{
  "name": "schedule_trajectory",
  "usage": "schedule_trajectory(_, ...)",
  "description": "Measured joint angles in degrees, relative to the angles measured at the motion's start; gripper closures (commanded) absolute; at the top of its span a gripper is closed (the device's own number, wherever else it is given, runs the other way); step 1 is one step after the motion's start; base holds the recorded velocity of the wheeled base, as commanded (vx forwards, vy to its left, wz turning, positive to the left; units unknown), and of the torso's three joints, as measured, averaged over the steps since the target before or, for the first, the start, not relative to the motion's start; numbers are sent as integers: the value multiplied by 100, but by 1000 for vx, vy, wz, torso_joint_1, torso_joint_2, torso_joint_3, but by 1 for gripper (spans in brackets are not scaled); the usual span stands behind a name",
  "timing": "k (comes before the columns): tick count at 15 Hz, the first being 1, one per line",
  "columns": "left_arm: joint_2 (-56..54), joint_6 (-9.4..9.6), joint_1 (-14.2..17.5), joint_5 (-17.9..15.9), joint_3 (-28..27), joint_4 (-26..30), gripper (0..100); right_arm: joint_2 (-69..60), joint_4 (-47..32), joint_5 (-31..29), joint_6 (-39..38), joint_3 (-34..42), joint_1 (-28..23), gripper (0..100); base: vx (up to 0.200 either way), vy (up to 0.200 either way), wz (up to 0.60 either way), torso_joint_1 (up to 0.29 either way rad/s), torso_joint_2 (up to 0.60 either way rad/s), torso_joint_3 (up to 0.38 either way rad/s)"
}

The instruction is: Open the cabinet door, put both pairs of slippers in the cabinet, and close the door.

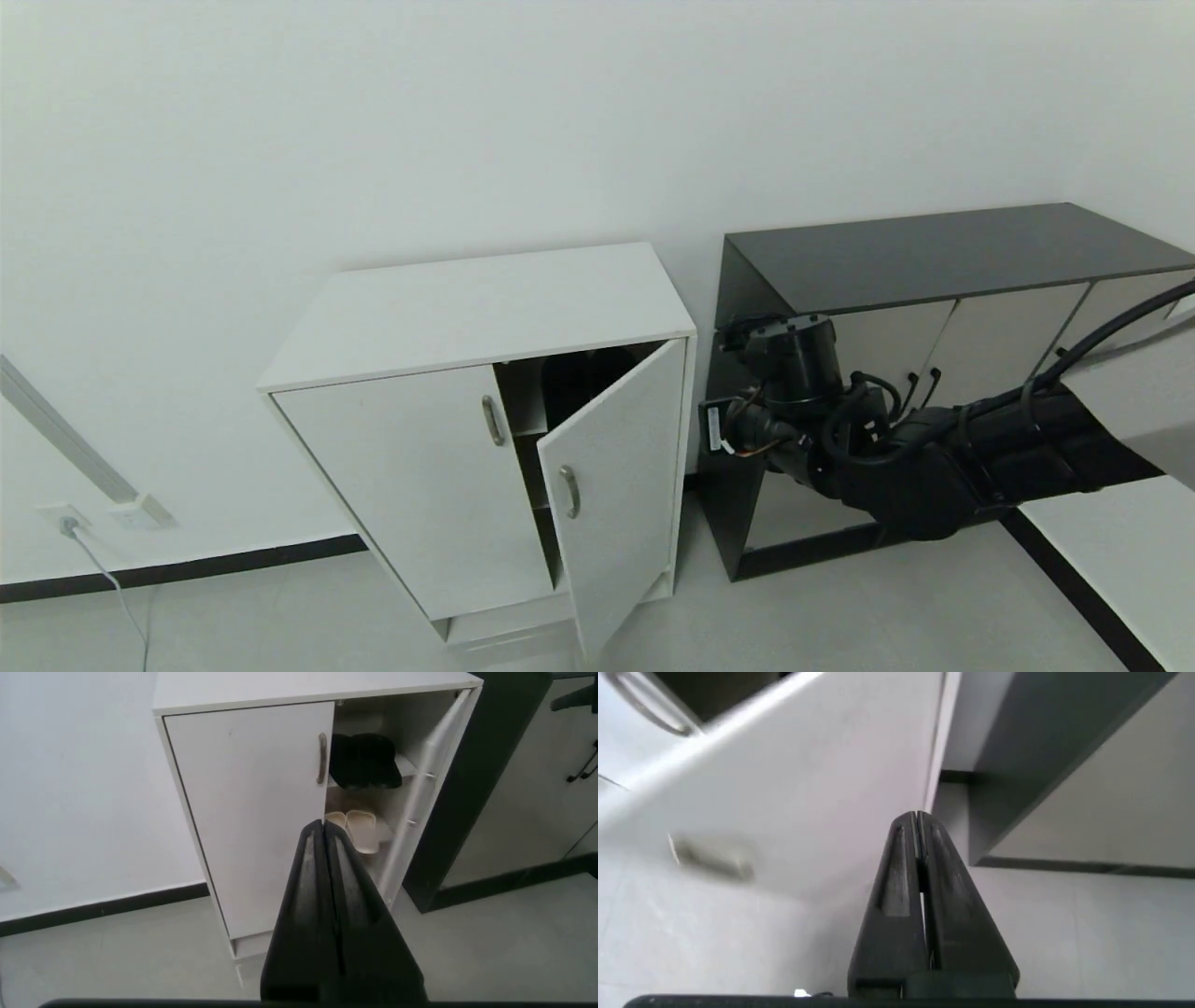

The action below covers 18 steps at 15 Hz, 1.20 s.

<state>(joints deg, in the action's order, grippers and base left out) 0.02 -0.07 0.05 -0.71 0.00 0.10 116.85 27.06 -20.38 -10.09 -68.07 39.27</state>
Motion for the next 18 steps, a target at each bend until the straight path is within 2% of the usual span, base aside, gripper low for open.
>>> schedule_trajectory(5, 0, 0, 5, -2, 0, 0, 100, -188, 347, 391, 2, 484, 158, 100, 0, 0, 600, 4, 4, 3)
schedule_trajectory(10, 0, 2, -2, 0, 0, 1, 100, -351, 991, 744, 6, 1083, 189, 100, 0, 0, 0, 0, 0, 0)
schedule_trajectory(16, 0, 7, 5, -7, 0, 0, 100, -336, 2261, 1053, 41, 2328, 338, 100, 0, 0, 0, 0, 0, 0)
schedule_trajectory(18, 0, 7, 2, -7, 0, 0, 100, -244, 2633, 1062, 44, 2628, 445, 100, 200, 0, 0, 0, 2, 2)
